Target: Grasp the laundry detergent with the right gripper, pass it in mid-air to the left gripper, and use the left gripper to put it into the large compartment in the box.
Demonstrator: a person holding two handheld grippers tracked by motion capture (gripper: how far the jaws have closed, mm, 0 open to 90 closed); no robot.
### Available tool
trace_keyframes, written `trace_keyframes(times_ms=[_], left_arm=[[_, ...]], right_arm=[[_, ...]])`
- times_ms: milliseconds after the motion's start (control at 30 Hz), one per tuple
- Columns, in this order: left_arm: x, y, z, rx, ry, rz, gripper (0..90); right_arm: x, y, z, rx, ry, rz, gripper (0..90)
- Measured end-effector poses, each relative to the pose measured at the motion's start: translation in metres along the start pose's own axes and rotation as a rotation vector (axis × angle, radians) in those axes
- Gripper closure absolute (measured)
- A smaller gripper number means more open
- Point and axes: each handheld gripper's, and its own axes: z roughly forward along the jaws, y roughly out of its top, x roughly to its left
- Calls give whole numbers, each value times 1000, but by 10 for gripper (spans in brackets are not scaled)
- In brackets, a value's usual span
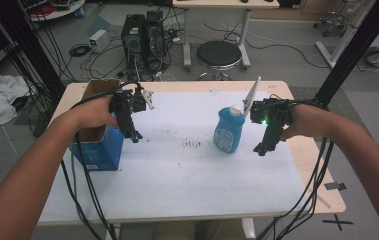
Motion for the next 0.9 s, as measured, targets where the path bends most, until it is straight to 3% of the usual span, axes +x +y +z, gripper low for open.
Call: trace_keyframes(times_ms=[433,700,900], left_arm=[[0,-1,-1,-4,0,4,37],[-3,-3,2,-3,3,-4,37],[-4,0,3,-6,6,1,37]], right_arm=[[-4,-4,-3,-2,-31,48,16],[-13,-10,-2,-27,-72,151,16],[-19,-17,3,-72,-60,221,16]])
